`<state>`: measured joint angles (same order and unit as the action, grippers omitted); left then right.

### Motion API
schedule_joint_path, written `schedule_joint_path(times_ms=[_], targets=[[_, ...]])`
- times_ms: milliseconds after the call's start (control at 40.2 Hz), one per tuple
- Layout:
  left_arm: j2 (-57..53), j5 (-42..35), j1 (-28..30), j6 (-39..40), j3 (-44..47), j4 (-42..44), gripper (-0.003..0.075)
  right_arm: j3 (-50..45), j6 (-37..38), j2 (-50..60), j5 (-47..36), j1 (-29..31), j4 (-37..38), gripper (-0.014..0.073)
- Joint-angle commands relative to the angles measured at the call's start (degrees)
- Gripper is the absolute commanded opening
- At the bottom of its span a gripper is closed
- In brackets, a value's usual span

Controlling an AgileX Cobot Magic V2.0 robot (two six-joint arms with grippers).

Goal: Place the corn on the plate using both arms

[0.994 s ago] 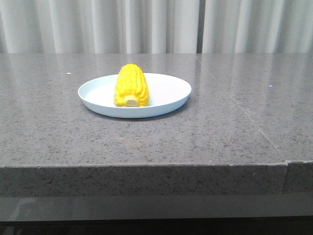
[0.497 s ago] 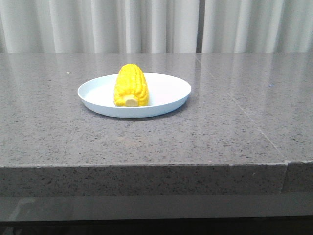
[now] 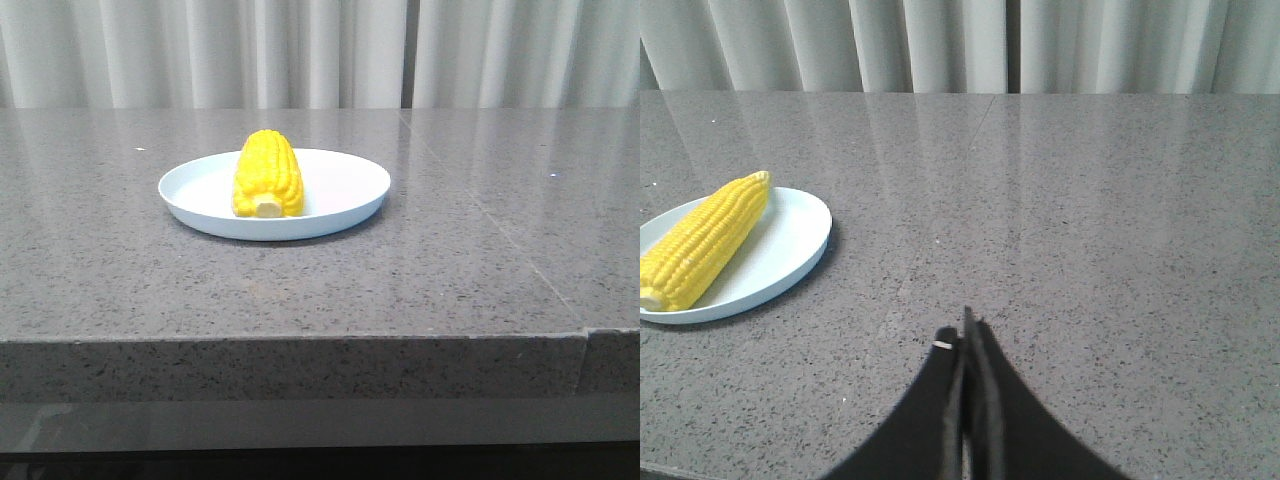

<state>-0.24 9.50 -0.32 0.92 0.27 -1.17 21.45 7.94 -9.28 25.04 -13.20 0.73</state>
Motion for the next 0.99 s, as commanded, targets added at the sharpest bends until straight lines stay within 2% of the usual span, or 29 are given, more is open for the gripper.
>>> schedule_joint_path(times_ms=[0, 348, 497, 671, 820, 970], targets=[[-1.2, -5.3, 0.0, -0.1, 0.2, -0.5, -0.0020, 1.4, -0.6, -0.5, -4.6, 0.3, 0.8, -0.0090], [-1.2, -5.3, 0.0, -0.1, 0.2, -0.5, -0.0020, 1.4, -0.6, -0.5, -4.6, 0.3, 0.8, -0.0090], [-1.2, -5.3, 0.0, -0.1, 0.2, -0.5, -0.0020, -0.8, -0.6, -0.2, -7.2, 0.7, 3.5, -0.0090], [-1.2, -5.3, 0.0, -0.1, 0.2, -0.5, -0.0020, -8.6, -1.2, 3.7, -13.6, 5.3, 2.9, -0.0090], [-1.2, -5.3, 0.0, -0.1, 0.2, -0.5, -0.0020, -16.2, -1.2, 8.7, -13.7, 10.7, 2.3, -0.0090], [-1.2, -5.3, 0.0, -0.1, 0.2, -0.5, -0.0020, -20.2, -1.2, 10.6, -14.1, 13.0, 2.3, -0.0090]])
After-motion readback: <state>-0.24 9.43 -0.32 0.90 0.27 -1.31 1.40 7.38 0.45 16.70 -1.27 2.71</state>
